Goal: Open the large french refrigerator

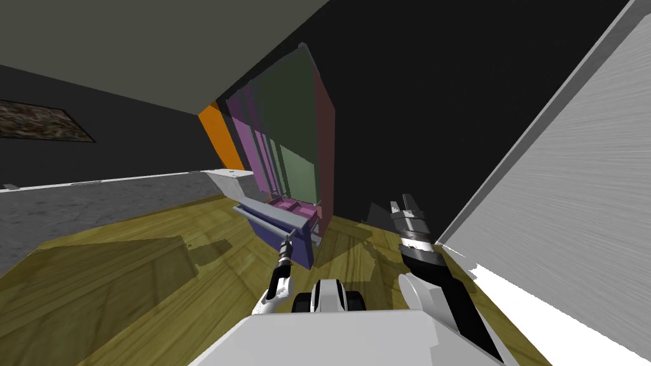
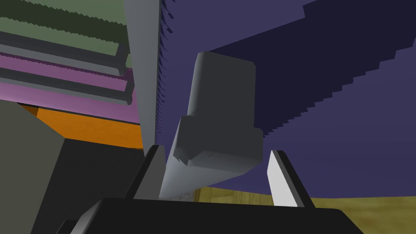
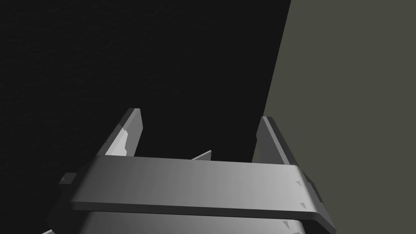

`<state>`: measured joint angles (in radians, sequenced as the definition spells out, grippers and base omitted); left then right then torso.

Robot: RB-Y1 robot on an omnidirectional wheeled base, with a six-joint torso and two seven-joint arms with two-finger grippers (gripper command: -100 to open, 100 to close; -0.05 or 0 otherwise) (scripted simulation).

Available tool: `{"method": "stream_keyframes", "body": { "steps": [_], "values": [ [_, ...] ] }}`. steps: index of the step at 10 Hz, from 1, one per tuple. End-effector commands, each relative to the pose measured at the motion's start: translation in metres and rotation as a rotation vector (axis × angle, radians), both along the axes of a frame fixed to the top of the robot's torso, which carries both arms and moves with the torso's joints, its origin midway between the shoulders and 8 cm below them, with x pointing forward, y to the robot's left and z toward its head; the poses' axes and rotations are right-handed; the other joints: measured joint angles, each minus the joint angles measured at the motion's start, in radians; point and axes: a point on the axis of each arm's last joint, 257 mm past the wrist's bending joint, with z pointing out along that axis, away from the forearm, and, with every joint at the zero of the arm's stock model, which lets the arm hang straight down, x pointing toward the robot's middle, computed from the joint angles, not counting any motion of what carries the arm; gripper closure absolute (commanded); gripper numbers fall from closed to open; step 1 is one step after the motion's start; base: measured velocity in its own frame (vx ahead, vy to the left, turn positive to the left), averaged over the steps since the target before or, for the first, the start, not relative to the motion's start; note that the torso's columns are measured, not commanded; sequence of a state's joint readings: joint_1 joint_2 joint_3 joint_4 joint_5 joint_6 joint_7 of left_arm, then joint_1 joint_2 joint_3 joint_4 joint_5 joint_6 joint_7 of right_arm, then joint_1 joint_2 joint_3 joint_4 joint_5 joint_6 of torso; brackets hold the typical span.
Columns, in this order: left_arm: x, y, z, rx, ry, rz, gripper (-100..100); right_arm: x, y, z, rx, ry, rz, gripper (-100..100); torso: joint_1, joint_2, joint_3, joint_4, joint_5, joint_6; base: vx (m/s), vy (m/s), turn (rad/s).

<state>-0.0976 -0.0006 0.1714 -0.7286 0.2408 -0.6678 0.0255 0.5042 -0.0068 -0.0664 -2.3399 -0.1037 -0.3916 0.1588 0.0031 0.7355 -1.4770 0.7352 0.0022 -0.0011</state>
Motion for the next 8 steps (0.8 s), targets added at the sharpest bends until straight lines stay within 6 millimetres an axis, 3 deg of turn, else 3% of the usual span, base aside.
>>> {"method": "stream_keyframes", "body": {
  "steps": [1,2,3,8],
  "values": [
    [-0.002,0.001,-0.002,0.0,0.006,-0.002,100,0.0,0.0,0.0,0.0,0.0,0.0,0,-0.003,-0.006,-0.003,0.001,-0.001,0.002,-0.126,0.039,0.028],
    [-0.002,0.0,-0.003,-0.001,0.008,-0.005,100,0.0,0.0,0.0,0.0,0.0,0.0,0,-0.003,-0.002,-0.002,0.0,-0.001,0.001,-0.192,0.06,0.025],
    [0.02,0.0,0.012,0.002,-0.004,-0.017,-100,0.0,0.0,0.0,0.0,0.0,0.0,0,-0.001,0.003,0.001,0.0,0.0,0.001,-0.136,0.019,0.105],
    [0.056,-0.003,0.033,0.003,-0.004,-0.043,-100,0.0,0.0,0.0,0.0,0.0,0.0,0,-0.002,0.002,0.001,0.003,-0.002,0.002,-0.045,-0.04,0.057]
  ]
}}
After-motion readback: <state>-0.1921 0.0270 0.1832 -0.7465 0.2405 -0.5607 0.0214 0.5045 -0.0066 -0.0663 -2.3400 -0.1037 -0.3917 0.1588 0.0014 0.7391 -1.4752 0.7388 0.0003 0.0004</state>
